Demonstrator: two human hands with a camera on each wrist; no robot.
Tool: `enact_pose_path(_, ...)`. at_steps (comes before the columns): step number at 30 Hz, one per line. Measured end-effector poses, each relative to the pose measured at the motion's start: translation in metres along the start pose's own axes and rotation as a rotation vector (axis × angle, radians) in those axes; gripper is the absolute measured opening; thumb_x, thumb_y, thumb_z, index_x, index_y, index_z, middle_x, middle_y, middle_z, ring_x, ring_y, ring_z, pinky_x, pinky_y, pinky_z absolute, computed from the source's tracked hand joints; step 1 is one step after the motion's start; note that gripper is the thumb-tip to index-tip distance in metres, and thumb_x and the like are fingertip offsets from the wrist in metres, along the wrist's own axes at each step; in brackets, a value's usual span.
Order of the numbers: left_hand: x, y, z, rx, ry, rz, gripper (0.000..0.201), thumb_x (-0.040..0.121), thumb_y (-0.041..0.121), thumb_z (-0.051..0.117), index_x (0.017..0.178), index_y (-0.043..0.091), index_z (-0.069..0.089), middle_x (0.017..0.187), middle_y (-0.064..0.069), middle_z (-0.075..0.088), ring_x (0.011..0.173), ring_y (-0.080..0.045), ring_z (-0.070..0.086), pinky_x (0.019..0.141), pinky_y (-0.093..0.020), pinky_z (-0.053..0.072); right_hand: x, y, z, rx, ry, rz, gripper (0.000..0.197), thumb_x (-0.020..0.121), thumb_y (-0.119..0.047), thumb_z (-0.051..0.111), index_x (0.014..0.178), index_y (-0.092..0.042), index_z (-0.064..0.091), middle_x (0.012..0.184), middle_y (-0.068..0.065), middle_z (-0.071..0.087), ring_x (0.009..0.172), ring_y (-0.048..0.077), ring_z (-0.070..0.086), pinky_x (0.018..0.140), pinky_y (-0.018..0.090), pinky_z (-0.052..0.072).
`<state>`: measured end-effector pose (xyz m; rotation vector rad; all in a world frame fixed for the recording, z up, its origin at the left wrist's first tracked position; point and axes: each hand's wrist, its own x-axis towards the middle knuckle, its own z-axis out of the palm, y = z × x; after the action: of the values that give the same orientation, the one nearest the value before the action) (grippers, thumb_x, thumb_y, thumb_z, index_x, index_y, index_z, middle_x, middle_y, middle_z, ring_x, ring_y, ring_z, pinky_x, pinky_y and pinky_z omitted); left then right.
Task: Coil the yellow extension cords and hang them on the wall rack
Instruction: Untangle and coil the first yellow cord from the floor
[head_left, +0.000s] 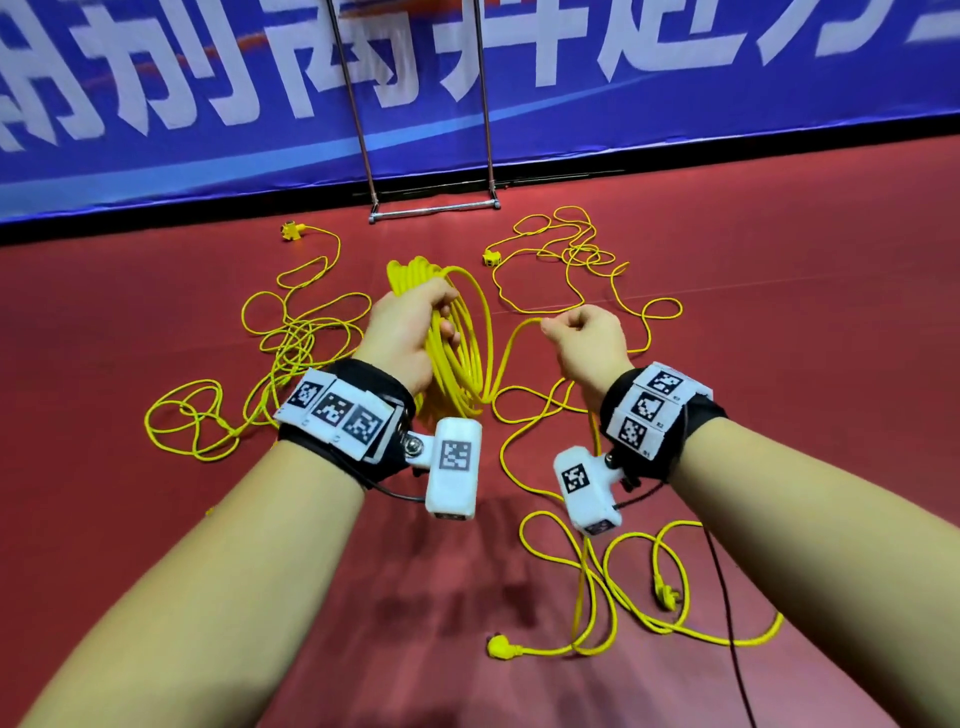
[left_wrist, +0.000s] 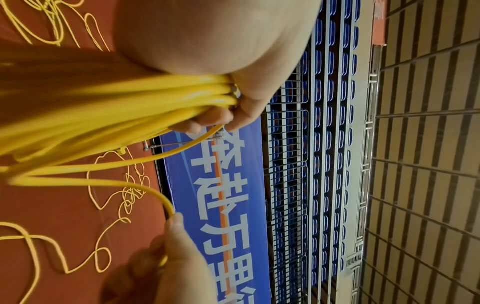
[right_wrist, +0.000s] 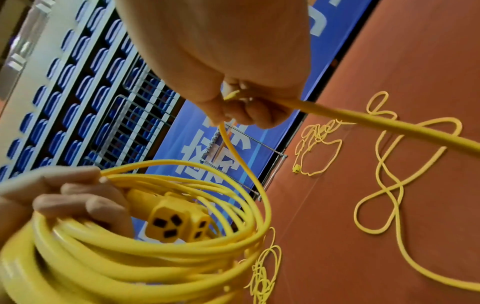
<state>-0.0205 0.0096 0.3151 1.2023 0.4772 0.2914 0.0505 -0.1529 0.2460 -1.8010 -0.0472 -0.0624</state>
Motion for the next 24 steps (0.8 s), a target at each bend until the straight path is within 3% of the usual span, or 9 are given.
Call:
enact_pose_path(2,0.001,-0.003,0.001,0.005,-0.014,-0.025,0.021,0.087,0.002,0.059,0.069,0.011,0.051,0.053,-0.001,0.042,0.035,-0.011,0.038,0.046,-0.021,0.040,-0.004,-0.005,0.002,0.218,-0.112,0.099,0.019,0.091,-0.010,0.062,0.074,-0.014,0.055,0.060,0.002,0.045,0.050,0.016,0.040,0.047,0.024,0.034)
enact_pose_path(4,0.001,-0.006,0.002,-0.004,-0.019,-0.047,0.023,0.087,0.004,0.060,0.068,0.011,0.051,0.053,-0.001,0.042,0.035,-0.012,0.039,0.046,-0.021,0.040,-0.010,-0.013,0.004,0.348,-0.227,0.167,0.015,0.091,0.001,0.054,0.082,-0.011,0.055,0.062,0.004,0.043,0.047,0.013,0.037,0.044,0.019,0.029)
enact_pose_path(8,0.004,-0.012,0.003,-0.019,-0.012,-0.081,0.023,0.088,0.007,0.063,0.068,0.010,0.053,0.054,-0.002,0.045,0.036,-0.012,0.041,0.045,-0.021,0.041,-0.021,-0.030,0.004,0.456,-0.447,0.242,0.040,0.080,0.015,0.038,0.108,-0.002,0.061,0.075,0.009,0.056,0.051,0.014,0.046,0.048,0.023,0.028)
enact_pose_path(10,0.006,-0.013,0.001,-0.020,-0.013,-0.105,0.023,0.089,0.010,0.064,0.069,0.010,0.054,0.053,-0.001,0.047,0.036,-0.012,0.042,0.046,-0.022,0.042,-0.026,-0.034,0.003,0.476,-0.581,0.252,0.051,0.080,0.017,0.039,0.120,-0.006,0.061,0.082,0.008,0.060,0.056,0.015,0.049,0.052,0.025,0.032)
enact_pose_path(12,0.008,-0.014,-0.001,-0.021,-0.018,-0.123,0.022,0.090,0.013,0.065,0.071,0.010,0.056,0.053,0.000,0.049,0.039,-0.012,0.044,0.049,-0.024,0.043,-0.030,-0.036,0.003,0.503,-0.684,0.245,0.053,0.085,0.015,0.042,0.129,-0.011,0.058,0.078,0.003,0.062,0.060,0.013,0.051,0.052,0.024,0.035)
enact_pose_path(16,0.010,-0.019,-0.002,-0.004,-0.060,-0.194,0.028,0.090,0.024,0.069,0.069,0.010,0.056,0.058,-0.005,0.046,0.051,-0.021,0.047,0.069,-0.040,0.049,-0.035,-0.037,0.010,0.563,-0.691,0.192,0.045,0.092,0.013,0.044,0.130,-0.010,0.053,0.079,0.006,0.060,0.056,0.012,0.050,0.049,0.022,0.037)
enact_pose_path(18,0.008,-0.020,-0.002,0.006,-0.107,-0.235,0.035,0.090,0.030,0.068,0.067,0.009,0.052,0.056,-0.009,0.045,0.049,-0.024,0.051,0.066,-0.047,0.054,-0.037,-0.039,0.014,0.558,-0.656,0.141,0.032,0.094,0.011,0.049,0.120,-0.004,0.057,0.087,0.012,0.064,0.056,0.012,0.054,0.048,0.021,0.039)
enact_pose_path(20,0.006,-0.020,-0.001,0.020,-0.142,-0.242,0.037,0.090,0.030,0.068,0.067,0.008,0.051,0.052,-0.009,0.043,0.043,-0.024,0.052,0.056,-0.046,0.057,-0.037,-0.039,0.017,0.544,-0.603,0.122,0.021,0.094,0.008,0.053,0.114,0.004,0.056,0.091,0.017,0.067,0.057,0.012,0.058,0.047,0.020,0.042)
enact_pose_path(24,0.004,-0.022,0.000,0.038,-0.170,-0.164,0.017,0.088,0.016,0.071,0.081,0.004,0.060,0.051,-0.009,0.049,0.043,-0.023,0.051,0.064,-0.041,0.050,-0.036,-0.040,0.017,0.482,-0.543,0.024,0.014,0.094,0.006,0.054,0.106,0.001,0.060,0.083,0.017,0.066,0.060,0.014,0.058,0.049,0.021,0.043)
